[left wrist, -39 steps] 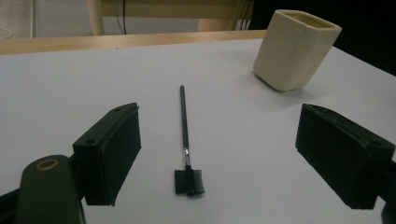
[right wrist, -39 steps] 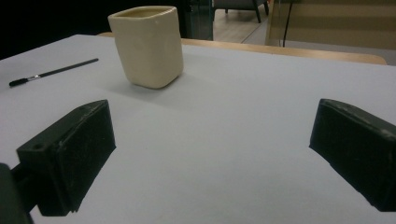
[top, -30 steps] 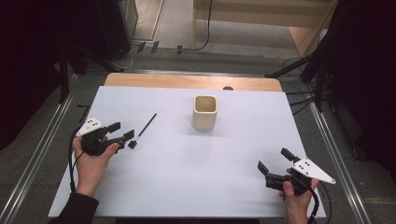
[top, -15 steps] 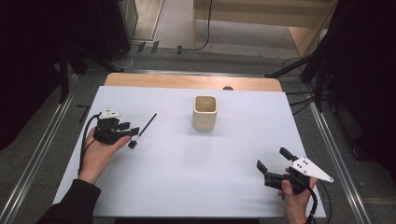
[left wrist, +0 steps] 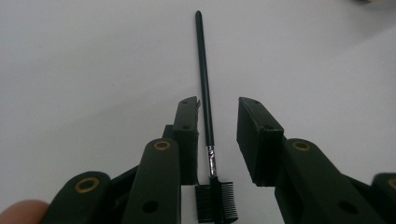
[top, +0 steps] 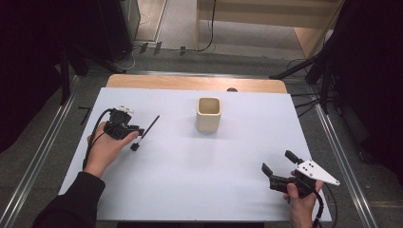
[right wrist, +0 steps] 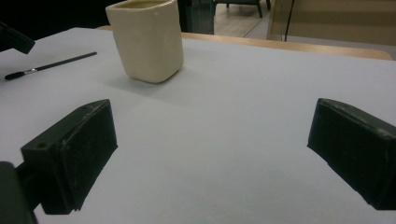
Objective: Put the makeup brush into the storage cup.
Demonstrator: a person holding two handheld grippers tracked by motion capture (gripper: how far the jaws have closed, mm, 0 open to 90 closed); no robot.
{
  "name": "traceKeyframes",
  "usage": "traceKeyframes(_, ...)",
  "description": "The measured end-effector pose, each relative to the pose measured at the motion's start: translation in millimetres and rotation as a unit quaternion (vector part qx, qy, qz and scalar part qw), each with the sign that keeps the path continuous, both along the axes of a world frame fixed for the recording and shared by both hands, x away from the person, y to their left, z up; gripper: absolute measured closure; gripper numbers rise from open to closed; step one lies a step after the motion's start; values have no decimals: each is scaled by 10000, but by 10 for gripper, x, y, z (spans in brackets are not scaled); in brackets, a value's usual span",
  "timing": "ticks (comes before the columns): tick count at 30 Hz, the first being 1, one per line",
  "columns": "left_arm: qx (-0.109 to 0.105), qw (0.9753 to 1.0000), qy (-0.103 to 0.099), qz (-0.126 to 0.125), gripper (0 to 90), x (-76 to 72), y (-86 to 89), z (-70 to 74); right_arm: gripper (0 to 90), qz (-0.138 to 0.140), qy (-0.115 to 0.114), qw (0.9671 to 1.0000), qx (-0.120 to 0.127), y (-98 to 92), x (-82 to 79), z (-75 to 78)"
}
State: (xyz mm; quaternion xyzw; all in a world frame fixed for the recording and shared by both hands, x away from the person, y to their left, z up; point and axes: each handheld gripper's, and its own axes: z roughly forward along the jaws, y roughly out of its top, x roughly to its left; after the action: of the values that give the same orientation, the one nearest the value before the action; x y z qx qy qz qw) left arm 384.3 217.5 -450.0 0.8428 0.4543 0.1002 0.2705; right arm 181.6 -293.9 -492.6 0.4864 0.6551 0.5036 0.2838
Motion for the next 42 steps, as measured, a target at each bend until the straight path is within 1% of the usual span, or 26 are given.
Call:
traceKeyframes(1,103,9999,86,-27,724,29,-20,-8,14,0,6,10000,-8,0,2,-1)
traceKeyframes(2,103,9999,86,-27,732,29,-20,-8,14,0,9,10000,-11,0,2,-2)
traceKeyframes(3,92,9998,188,-28,732,51,-36,-17,14,10,18,10000,-16,0,2,-2)
traceKeyframes(4,163,9995,249,-54,734,81,-52,-30,14,10,25,10000,-18,2,1,-2)
traceKeyframes(5,163,9995,249,-54,738,81,-52,-30,14,15,22,10000,-25,2,3,-3)
traceKeyframes(6,220,9993,281,-63,740,94,-64,-40,14,17,25,10000,-21,3,4,-4)
traceKeyframes(7,324,9989,327,-66,741,116,-83,-58,14,17,25,10000,-26,4,4,-4)
traceKeyframes(8,395,9986,339,-44,744,126,-94,-68,14,19,28,10000,-22,7,5,-5)
traceKeyframes(9,395,9986,339,-44,747,126,-94,-68,14,23,25,10000,-31,7,5,-5)
traceKeyframes(10,421,9984,381,-31,747,140,-107,-82,14,23,25,10000,-31,7,5,-5)
traceKeyframes(11,478,9981,394,-67,752,152,-111,-90,14,22,33,10000,-33,10,5,-6)
traceKeyframes(12,576,9977,368,-51,759,162,-131,-104,14,39,37,10000,-33,13,6,-8)
traceKeyframes(13,576,9977,368,-51,762,162,-131,-104,14,39,37,10000,-33,13,6,-8)
traceKeyframes(17,701,9966,426,-111,788,177,-167,-126,15,44,40,10000,-22,12,6,-9)
traceKeyframes(19,705,9963,470,-127,793,180,-182,-140,15,51,40,10000,-21,11,6,-9)
traceKeyframes(20,753,9959,489,-146,795,182,-190,-147,15,48,42,10000,-25,10,6,-10)
traceKeyframes(23,784,9954,536,-137,800,189,-204,-169,14,48,42,10000,-24,11,6,-11)
traceKeyframes(26,872,9942,608,-151,828,198,-224,-196,15,31,57,10000,-31,11,7,-13)
traceKeyframes(30,923,9936,624,-161,837,202,-242,-206,15,22,59,10000,-46,10,10,-16)
traceKeyframes(35,1004,9928,645,-112,862,206,-268,-211,15,34,74,9999,-75,26,13,-18)
traceKeyframes(41,944,9934,642,-81,868,201,-259,-212,15,38,84,9999,-90,37,16,-24)
traceKeyframes(42,894,9942,593,-63,869,189,-247,-215,16,43,80,9999,-84,42,14,-23)
